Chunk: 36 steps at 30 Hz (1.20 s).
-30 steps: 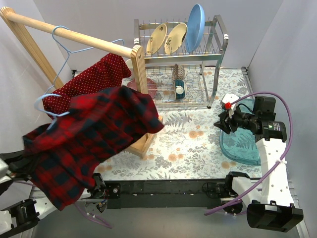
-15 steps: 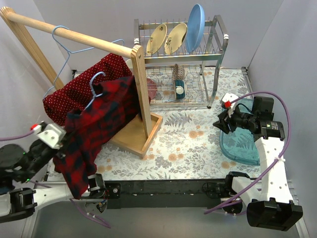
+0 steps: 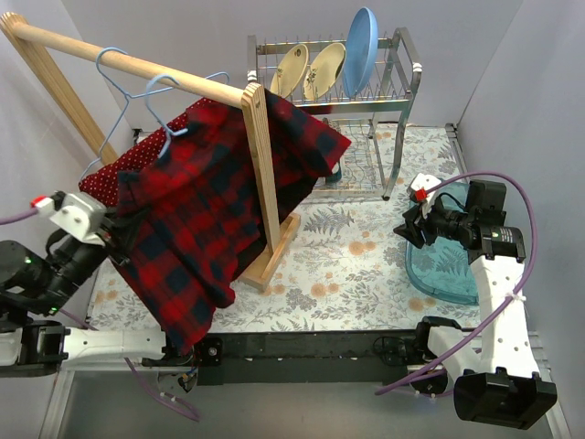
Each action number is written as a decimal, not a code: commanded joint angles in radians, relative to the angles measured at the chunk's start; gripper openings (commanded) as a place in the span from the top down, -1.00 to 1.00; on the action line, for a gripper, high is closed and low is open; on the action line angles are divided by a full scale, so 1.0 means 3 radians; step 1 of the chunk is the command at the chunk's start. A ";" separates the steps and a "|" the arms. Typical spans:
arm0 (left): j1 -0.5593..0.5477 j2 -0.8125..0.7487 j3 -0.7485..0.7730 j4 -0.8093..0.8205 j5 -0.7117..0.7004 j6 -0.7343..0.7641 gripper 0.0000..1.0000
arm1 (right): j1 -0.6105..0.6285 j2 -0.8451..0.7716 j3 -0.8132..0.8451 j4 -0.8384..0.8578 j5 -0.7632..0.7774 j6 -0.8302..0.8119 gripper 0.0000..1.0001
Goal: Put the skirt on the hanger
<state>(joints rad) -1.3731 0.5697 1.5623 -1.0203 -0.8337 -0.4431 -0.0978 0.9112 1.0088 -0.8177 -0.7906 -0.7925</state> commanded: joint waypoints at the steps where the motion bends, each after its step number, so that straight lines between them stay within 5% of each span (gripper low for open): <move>1: -0.0127 0.0140 0.0197 0.0394 -0.0523 -0.0098 1.00 | -0.0016 0.0010 -0.0003 0.0082 -0.0131 0.0003 -0.08; 19: -0.1247 0.0249 -0.0007 0.0588 -0.2068 -0.0129 1.00 | -0.0022 -0.0041 0.0012 0.0057 -0.0177 0.0039 -0.08; 22: -0.1415 0.0045 -0.0502 0.1556 -0.2374 0.0813 1.00 | -0.0027 -0.0041 0.0012 0.0057 -0.0197 0.0044 -0.08; 24: -0.1614 -0.0063 -0.0911 0.3074 -0.2574 0.1819 1.00 | -0.0027 -0.0036 0.0017 0.0057 -0.0213 0.0044 -0.08; 36: -0.1692 0.0095 -0.0698 0.2522 -0.2595 0.1579 1.00 | -0.0027 -0.0087 -0.0008 0.0031 -0.0218 0.0014 -0.08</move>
<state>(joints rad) -1.8759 0.5564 1.2972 -0.2802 -1.5303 0.0223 -0.0990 0.8963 1.0042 -0.8120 -0.8261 -0.7887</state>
